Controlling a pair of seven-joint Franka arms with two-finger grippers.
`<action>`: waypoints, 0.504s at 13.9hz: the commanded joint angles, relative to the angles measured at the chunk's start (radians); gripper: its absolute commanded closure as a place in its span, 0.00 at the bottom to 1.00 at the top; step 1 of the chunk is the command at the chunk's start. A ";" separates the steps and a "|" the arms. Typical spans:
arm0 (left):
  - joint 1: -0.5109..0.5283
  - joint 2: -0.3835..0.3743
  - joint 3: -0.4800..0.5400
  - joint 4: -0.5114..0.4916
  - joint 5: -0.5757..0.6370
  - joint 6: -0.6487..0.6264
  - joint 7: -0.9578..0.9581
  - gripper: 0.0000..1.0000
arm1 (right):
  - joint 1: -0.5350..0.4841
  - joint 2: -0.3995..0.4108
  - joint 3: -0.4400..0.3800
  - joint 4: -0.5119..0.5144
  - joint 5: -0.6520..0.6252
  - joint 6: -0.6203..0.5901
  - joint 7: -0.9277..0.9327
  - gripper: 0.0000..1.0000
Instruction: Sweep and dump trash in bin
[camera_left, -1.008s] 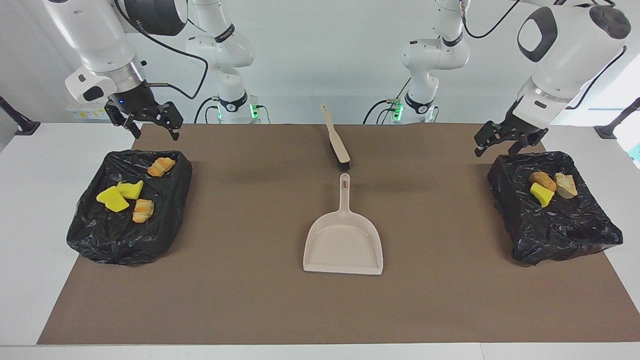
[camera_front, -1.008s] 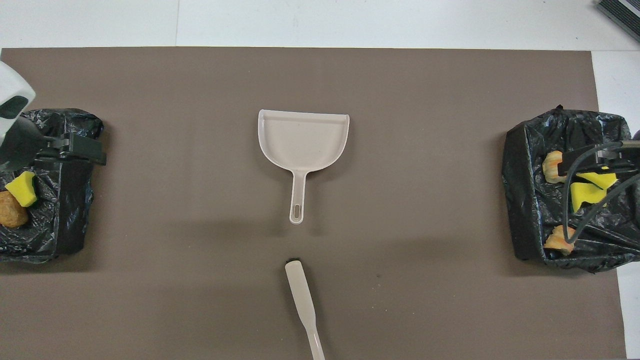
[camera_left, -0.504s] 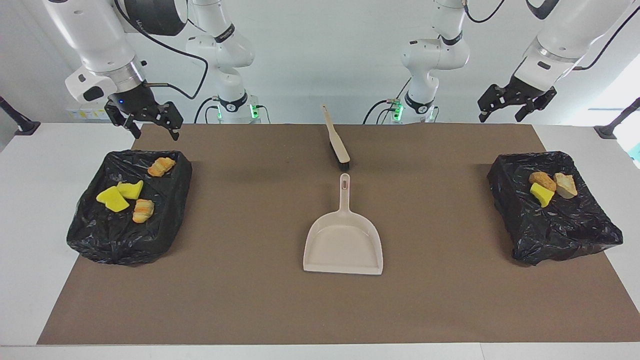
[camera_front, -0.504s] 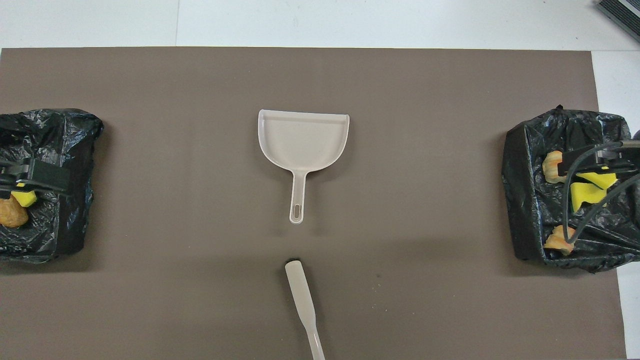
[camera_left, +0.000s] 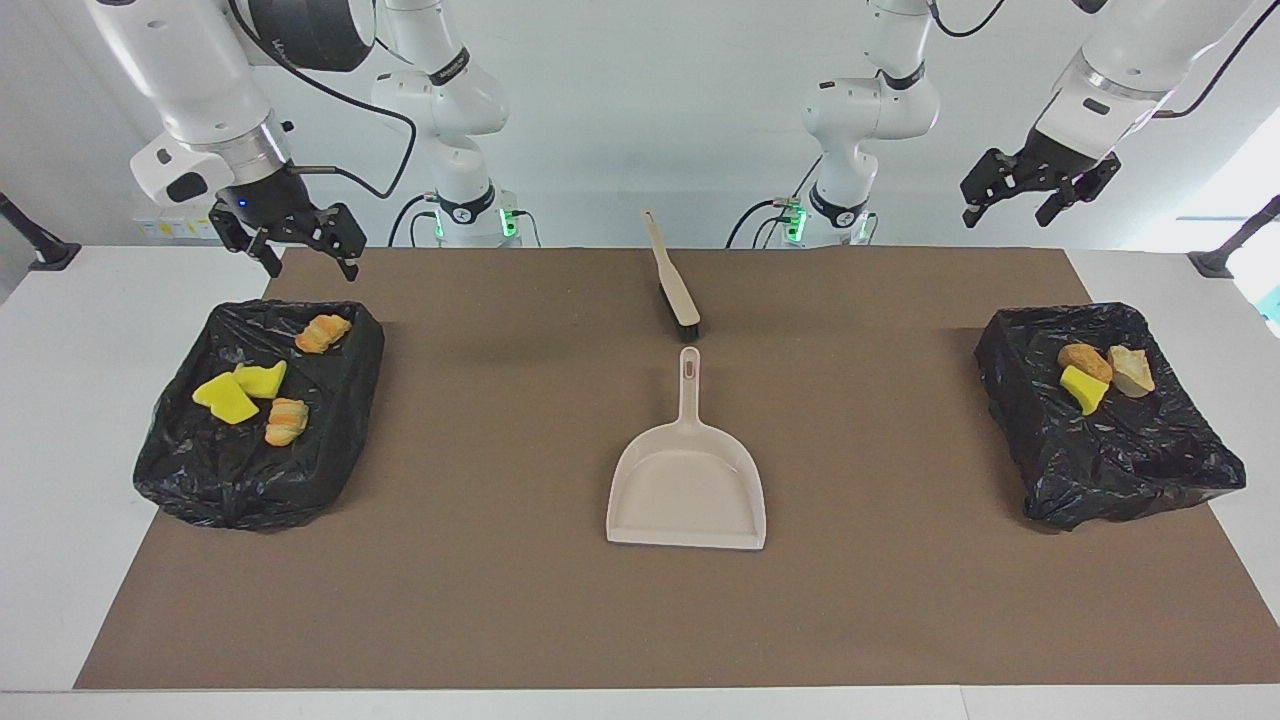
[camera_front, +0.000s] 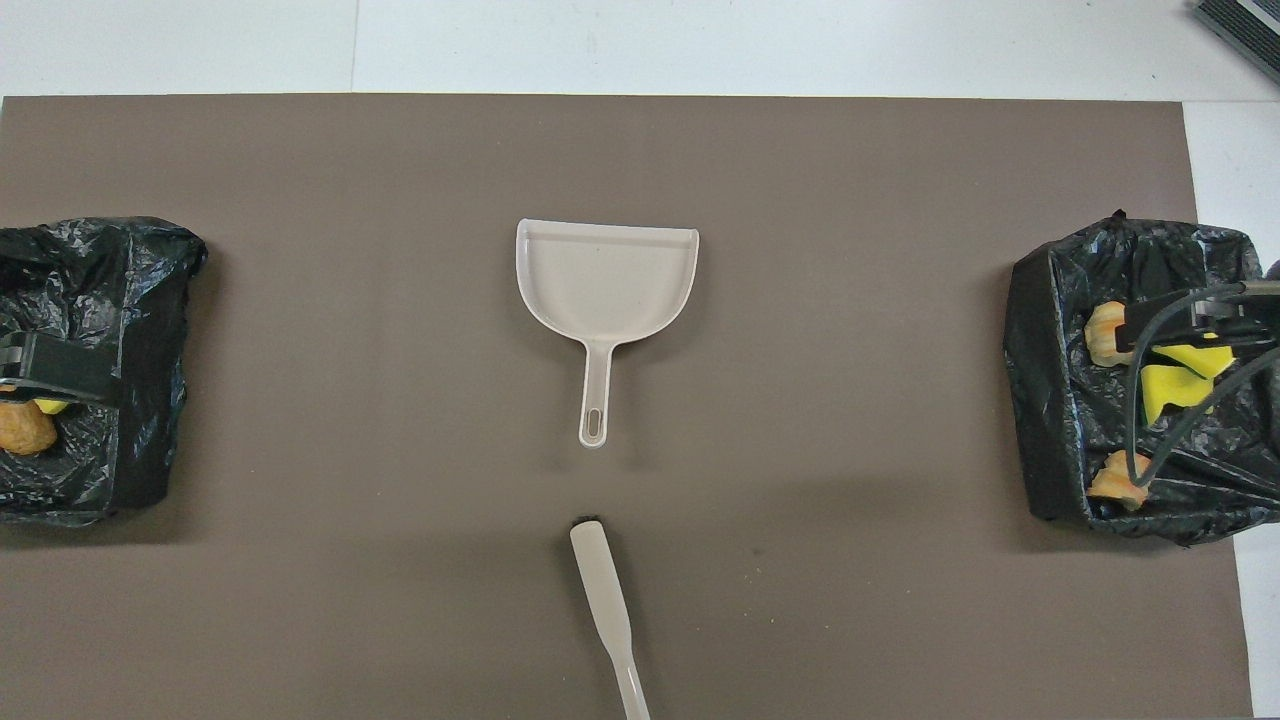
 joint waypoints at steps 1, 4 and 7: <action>-0.006 0.012 -0.002 0.023 0.018 0.000 -0.001 0.00 | -0.002 -0.010 0.003 -0.006 0.018 0.003 0.016 0.00; -0.006 0.005 -0.002 0.012 0.018 0.010 0.003 0.00 | -0.002 -0.010 0.003 -0.006 0.018 0.003 0.016 0.00; 0.005 0.009 -0.002 0.004 0.018 0.061 0.032 0.00 | -0.002 -0.010 0.003 -0.006 0.018 0.003 0.016 0.00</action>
